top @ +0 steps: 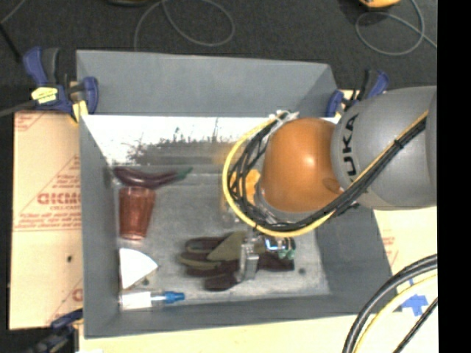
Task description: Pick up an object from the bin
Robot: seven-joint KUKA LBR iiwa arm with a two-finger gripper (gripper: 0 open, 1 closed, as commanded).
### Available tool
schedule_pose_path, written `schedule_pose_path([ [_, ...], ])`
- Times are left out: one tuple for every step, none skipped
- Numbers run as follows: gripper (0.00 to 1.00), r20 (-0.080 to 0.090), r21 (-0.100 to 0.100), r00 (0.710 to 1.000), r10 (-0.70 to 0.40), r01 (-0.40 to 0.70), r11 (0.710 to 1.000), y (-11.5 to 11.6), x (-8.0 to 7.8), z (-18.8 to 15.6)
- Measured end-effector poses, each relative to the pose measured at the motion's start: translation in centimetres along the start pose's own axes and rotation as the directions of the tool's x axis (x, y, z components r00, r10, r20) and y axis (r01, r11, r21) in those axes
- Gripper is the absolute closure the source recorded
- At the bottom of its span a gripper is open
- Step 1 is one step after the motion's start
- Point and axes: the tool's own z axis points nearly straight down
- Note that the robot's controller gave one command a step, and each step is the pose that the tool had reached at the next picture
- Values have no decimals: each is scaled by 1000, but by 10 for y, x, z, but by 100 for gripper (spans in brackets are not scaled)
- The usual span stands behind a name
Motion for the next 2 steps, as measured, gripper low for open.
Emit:
schedule_pose_path([
  [0,1,8,999,35,-35,999,-19,-7,-7],
  [0,3,-3,1000,13,-13,1000,8,-4,-4],
])
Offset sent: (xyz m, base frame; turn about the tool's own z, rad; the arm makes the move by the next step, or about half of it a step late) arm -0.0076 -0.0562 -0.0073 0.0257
